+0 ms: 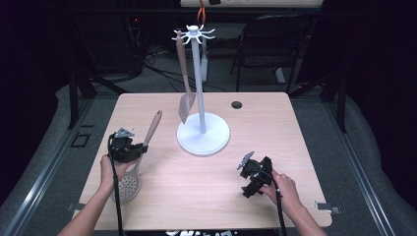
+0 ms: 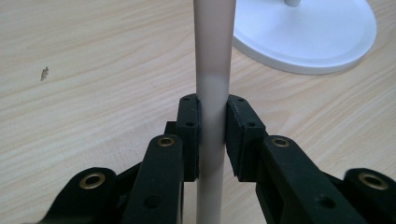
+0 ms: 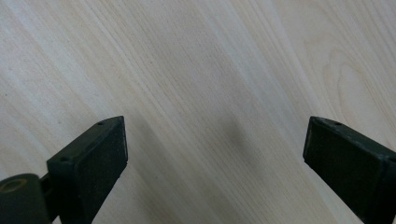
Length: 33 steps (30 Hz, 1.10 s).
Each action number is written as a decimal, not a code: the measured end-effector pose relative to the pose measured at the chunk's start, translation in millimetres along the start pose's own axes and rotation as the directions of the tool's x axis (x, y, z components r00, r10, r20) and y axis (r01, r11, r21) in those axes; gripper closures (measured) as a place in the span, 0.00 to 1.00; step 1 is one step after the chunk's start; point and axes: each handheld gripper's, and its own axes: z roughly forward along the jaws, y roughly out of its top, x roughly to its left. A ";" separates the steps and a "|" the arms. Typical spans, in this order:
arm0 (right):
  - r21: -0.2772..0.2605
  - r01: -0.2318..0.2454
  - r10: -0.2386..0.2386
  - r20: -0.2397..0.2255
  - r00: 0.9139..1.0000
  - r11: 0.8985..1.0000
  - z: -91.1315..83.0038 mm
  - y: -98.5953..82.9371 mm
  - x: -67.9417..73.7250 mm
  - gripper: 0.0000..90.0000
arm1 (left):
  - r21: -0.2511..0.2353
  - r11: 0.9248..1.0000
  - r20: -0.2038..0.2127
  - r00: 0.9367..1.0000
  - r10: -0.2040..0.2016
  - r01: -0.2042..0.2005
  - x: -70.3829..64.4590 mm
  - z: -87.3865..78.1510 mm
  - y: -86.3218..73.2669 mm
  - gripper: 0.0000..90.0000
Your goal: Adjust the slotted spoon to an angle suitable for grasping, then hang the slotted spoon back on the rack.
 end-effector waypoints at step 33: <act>0.010 0.006 -0.006 -0.008 1.000 1.000 2.9 -0.6 0.4 0.07 | -0.260 0.962 -0.004 0.996 0.085 -0.083 -34.3 -18.9 31.1 0.85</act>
